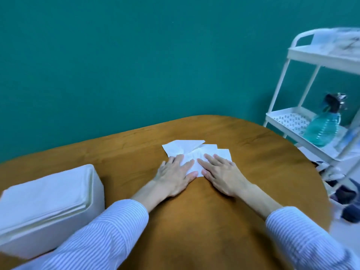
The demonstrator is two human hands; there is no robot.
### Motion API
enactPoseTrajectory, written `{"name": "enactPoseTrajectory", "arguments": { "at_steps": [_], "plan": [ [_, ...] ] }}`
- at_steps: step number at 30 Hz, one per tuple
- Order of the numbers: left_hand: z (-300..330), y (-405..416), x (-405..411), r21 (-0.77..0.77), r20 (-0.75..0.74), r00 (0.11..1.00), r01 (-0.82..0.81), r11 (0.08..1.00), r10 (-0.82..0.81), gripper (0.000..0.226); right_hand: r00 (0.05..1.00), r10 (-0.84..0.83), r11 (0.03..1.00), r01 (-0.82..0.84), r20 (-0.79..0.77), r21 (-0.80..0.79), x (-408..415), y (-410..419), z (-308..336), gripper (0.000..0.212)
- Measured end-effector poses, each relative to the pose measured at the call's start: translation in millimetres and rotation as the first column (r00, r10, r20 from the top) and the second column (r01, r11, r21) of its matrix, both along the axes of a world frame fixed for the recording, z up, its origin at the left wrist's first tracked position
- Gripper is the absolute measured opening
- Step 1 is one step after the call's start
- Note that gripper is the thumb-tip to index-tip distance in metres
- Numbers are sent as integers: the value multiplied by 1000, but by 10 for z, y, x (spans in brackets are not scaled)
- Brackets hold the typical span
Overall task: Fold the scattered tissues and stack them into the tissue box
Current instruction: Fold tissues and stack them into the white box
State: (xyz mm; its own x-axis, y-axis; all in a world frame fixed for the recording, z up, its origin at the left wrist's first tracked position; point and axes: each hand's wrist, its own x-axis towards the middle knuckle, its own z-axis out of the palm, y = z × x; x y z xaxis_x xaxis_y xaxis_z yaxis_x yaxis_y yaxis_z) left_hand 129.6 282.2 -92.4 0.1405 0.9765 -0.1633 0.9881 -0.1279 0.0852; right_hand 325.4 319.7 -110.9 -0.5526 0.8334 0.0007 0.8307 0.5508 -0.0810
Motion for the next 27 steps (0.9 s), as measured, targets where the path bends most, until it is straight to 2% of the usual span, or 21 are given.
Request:
{"name": "enactPoseTrajectory", "arguments": {
  "at_steps": [2, 3, 7, 11, 13, 16, 18, 20, 23, 25, 27],
  "plan": [
    [18, -370, 23, 17, -4, 1000, 27, 999, -27, 56, 999, 28, 999, -27, -29, 19, 79, -362, -14, 78],
    [26, -562, 25, 25, -1, 999, 49, 998, -49, 55, 999, 29, 999, -28, -45, 28, 119, -542, -23, 79],
    [29, -1269, 5, 47, 18, 990, 142, 989, -143, 53, 999, 46, 999, -46, -11, -15, 300, -1166, -42, 68],
    [13, -1545, -77, 78, 65, 979, 186, 979, -192, 49, 997, 76, 997, -76, -2, -10, 355, -1464, 103, 57],
    [32, -1552, -113, 118, 84, 973, 207, 971, -217, 48, 995, 95, 995, -95, 8, -1, 340, -1481, 170, 46],
    [52, -1523, -165, 244, 120, 964, 201, 949, -236, 43, 990, 144, 990, -144, 1, 2, 321, -1434, 283, 40],
    [29, -1484, -216, 327, 104, 967, 186, 927, -231, 38, 985, 167, 985, -163, -52, 58, 303, -1358, 327, 33],
    [-3, -1425, -270, 333, 96, 972, 172, 927, -215, 35, 980, 175, 974, -158, -99, 161, 249, -1244, 321, 25],
    [-36, -1333, -326, 306, 103, 982, 120, 944, -158, 25, 985, 151, 960, -125, -88, 250, 96, -1065, 300, 34],
    [-58, -1297, -346, 346, 105, 983, 105, 932, -149, 20, 984, 164, 957, -143, -64, 254, -16, -965, 290, 43],
    [-77, -1298, -351, 384, 89, 984, 109, 917, -154, 21, 982, 184, 954, -168, -42, 247, -89, -886, 269, 42]
  ]
}}
